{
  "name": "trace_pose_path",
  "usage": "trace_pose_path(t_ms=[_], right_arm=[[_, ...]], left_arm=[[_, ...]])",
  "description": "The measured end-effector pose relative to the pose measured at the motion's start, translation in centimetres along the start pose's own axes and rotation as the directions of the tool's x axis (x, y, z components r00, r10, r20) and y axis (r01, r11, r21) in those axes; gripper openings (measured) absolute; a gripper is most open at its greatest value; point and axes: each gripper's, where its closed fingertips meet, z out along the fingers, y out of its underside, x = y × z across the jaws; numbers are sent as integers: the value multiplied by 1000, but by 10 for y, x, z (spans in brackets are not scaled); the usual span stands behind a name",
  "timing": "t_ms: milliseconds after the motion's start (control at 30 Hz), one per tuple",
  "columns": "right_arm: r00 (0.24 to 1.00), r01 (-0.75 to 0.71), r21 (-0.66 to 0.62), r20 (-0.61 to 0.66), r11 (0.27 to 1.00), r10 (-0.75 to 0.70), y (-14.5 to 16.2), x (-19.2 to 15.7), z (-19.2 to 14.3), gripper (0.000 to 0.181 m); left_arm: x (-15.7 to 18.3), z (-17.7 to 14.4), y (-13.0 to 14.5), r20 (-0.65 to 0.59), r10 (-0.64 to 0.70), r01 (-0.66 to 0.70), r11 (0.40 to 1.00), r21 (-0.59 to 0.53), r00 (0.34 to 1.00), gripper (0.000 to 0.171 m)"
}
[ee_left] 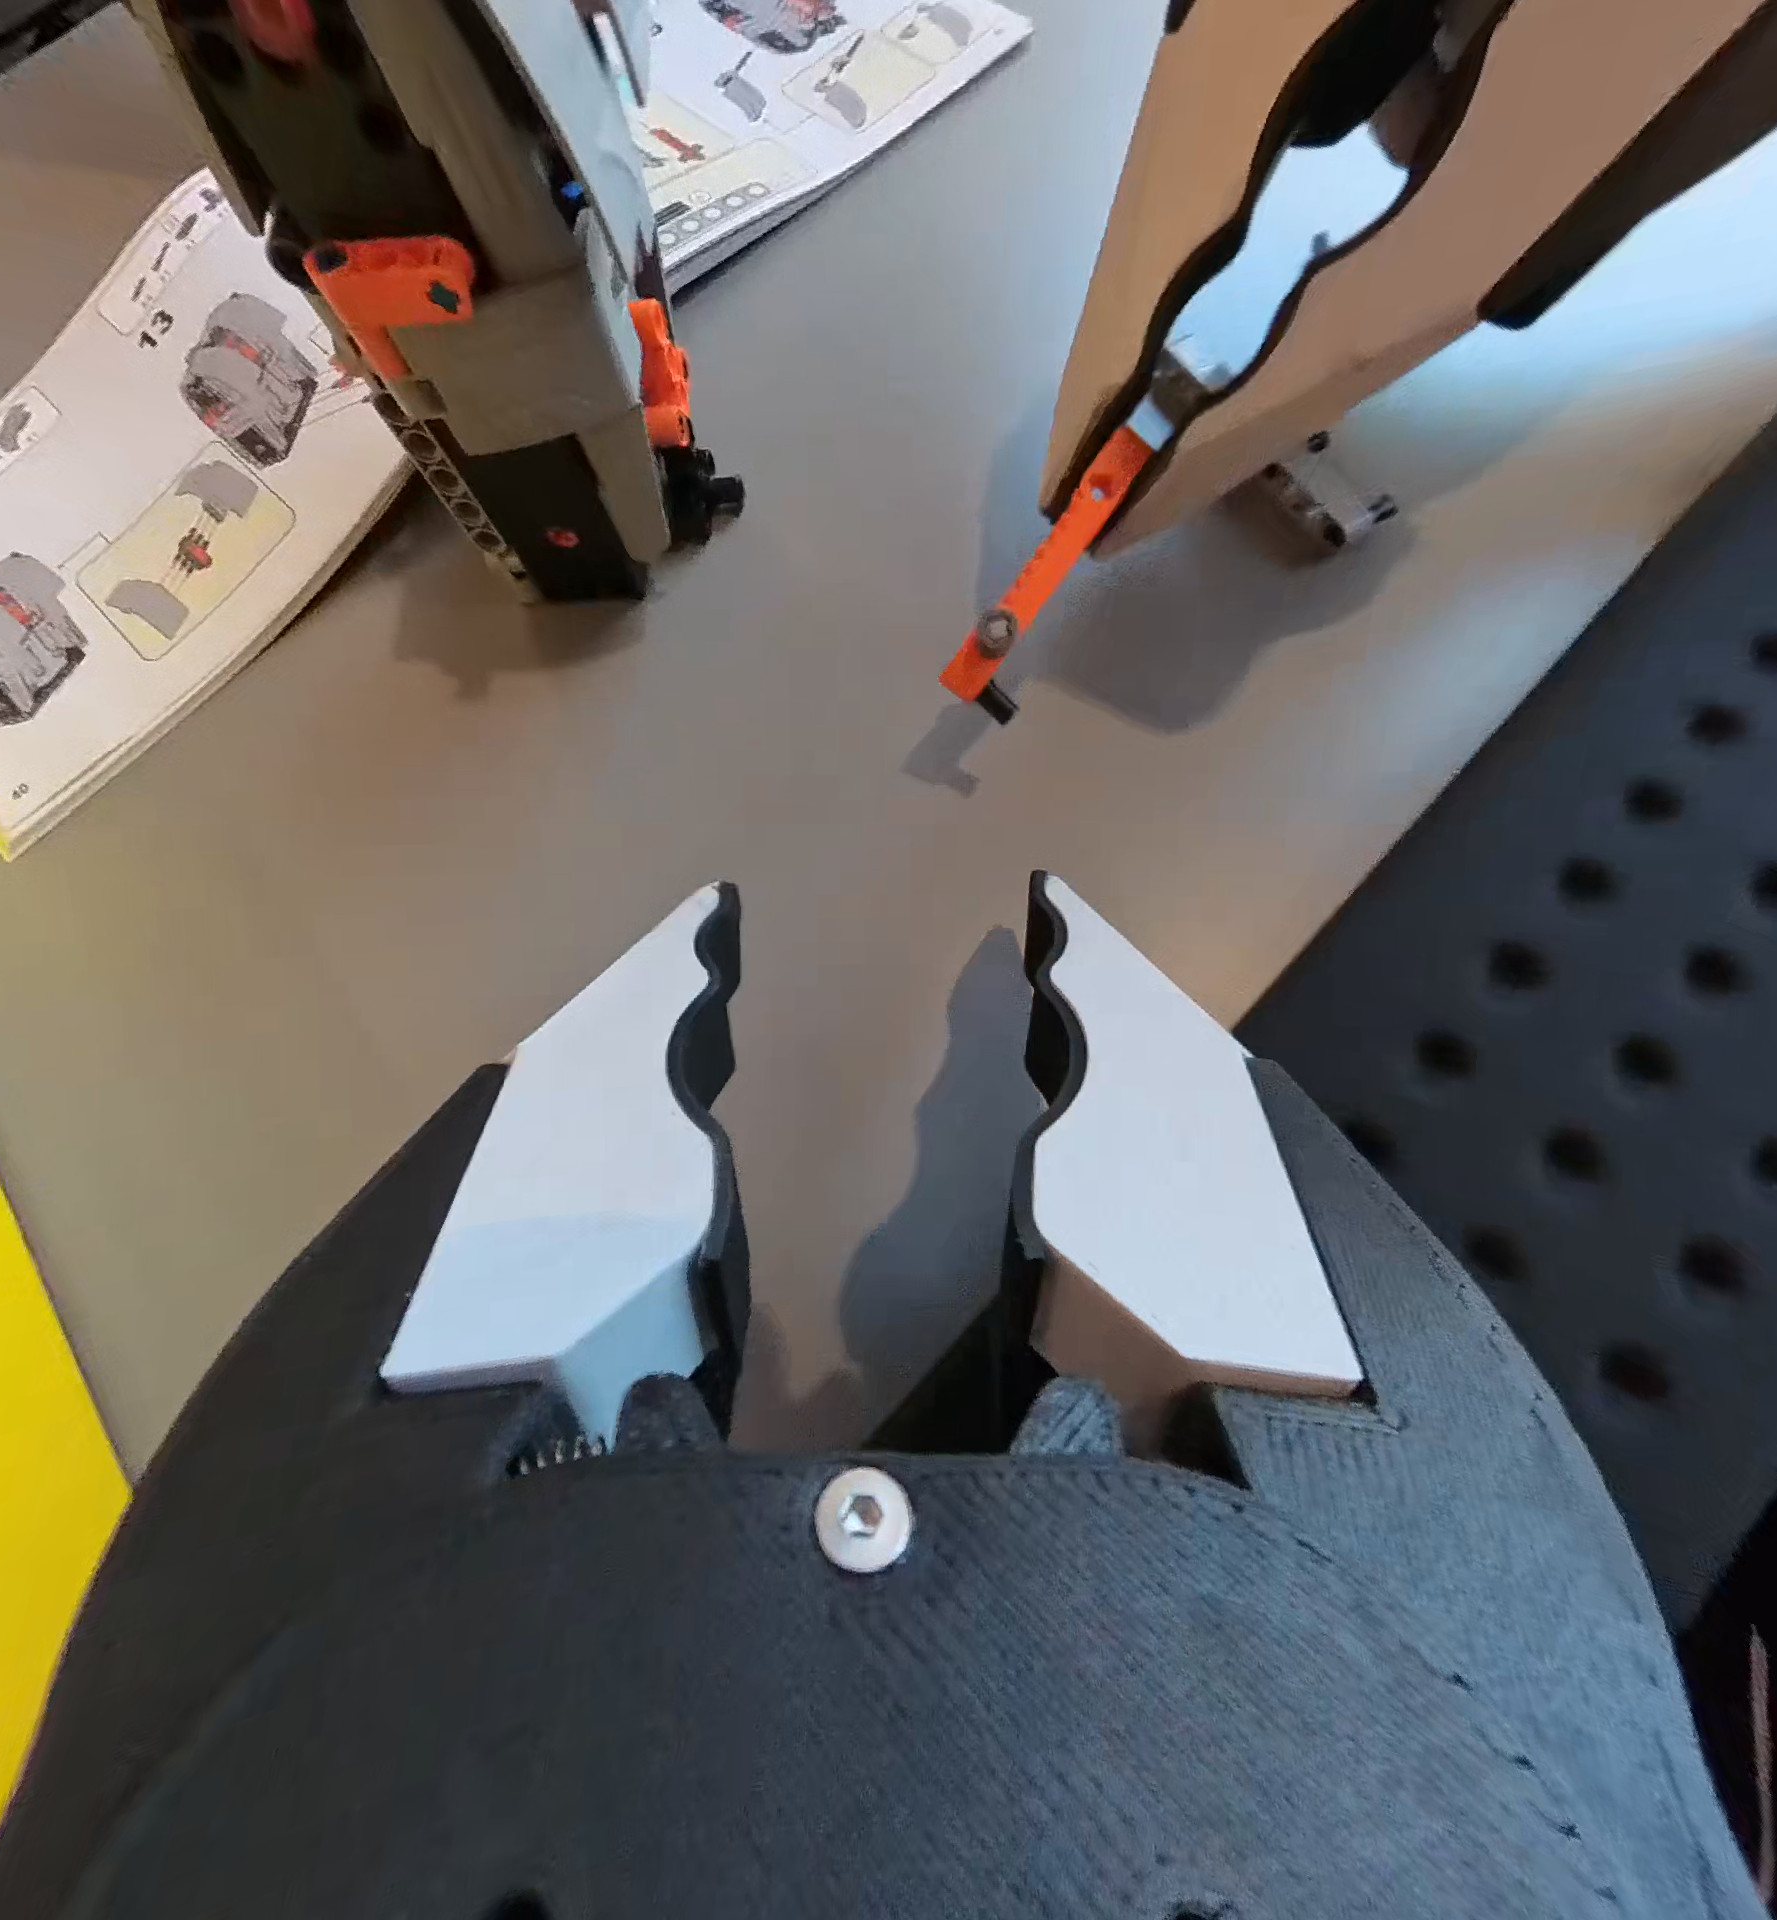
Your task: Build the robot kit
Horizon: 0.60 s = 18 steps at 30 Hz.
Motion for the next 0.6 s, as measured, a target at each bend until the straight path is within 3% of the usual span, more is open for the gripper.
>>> trace_pose_path(t_ms=[233,367,500,600], right_arm=[[999,-37,-67,29,997,39,15,5,9,7],[992,-119,-65,43,991,122,19,9,5,28],[953,-300,43,-23,953,301,20,22,-38,54],[880,-442,84,-149,893,450,54,34,-80,74]], left_arm=[[-9,19,-1,-4,35,-35,998,-51,999,64],[-11,31,-3,-62,4,-8,998,-59,998,75],[-15,43,-11,-93,15,-17,999,-27,996,88],[-15,45,-13,-103,22,-23,1000,-4,994,92]])
